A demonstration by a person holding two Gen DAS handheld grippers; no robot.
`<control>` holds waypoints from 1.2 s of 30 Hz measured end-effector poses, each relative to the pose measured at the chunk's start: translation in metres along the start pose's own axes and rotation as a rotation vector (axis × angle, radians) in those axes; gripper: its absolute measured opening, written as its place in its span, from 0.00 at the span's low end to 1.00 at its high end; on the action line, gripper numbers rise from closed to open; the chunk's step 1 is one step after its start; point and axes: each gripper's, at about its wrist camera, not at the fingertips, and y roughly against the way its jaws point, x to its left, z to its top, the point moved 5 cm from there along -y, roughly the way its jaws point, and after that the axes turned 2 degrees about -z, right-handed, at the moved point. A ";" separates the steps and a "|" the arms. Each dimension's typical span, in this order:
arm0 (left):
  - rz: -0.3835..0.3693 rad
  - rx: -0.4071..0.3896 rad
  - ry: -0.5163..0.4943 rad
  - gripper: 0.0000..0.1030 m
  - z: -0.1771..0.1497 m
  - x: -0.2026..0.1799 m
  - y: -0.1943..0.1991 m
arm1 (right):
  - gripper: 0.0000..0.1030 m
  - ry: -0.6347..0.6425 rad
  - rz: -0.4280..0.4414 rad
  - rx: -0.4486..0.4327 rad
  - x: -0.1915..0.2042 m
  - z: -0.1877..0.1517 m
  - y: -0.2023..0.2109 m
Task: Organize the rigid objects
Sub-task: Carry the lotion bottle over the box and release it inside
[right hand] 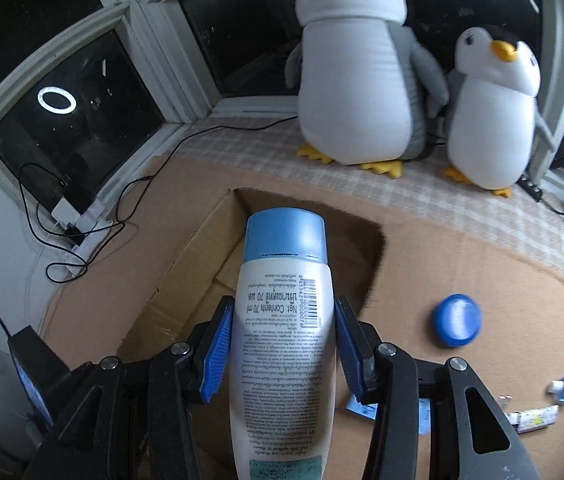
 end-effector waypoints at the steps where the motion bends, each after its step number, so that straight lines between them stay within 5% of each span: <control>1: 0.000 0.000 0.000 0.21 0.000 0.000 0.000 | 0.43 0.002 -0.002 0.008 0.005 0.000 -0.007; 15: -0.001 -0.001 0.003 0.21 0.001 -0.001 0.000 | 0.46 0.037 -0.031 0.050 0.025 -0.005 -0.049; 17: -0.001 -0.001 0.003 0.21 0.001 -0.001 0.000 | 0.52 0.048 -0.021 0.045 0.027 -0.005 -0.047; 36: 0.001 -0.004 -0.002 0.21 0.000 0.000 -0.001 | 0.53 0.013 -0.041 -0.015 0.001 -0.011 -0.003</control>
